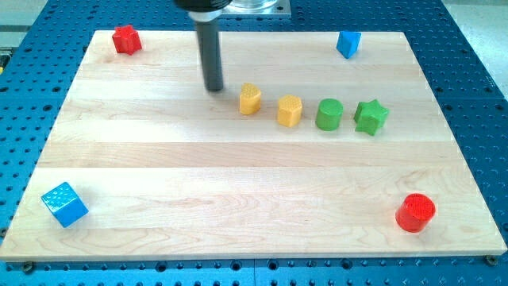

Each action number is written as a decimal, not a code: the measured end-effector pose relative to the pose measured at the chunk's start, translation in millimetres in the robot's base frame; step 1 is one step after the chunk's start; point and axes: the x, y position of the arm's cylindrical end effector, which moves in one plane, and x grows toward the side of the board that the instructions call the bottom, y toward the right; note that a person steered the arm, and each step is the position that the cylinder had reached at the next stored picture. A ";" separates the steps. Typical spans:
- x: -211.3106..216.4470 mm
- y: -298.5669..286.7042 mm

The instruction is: Slide the red star to the left side of the triangle

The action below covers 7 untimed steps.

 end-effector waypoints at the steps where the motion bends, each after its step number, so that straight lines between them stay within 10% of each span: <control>1: 8.1 31.0; 4: 21.0 -4.9; 7: -22.6 -261.8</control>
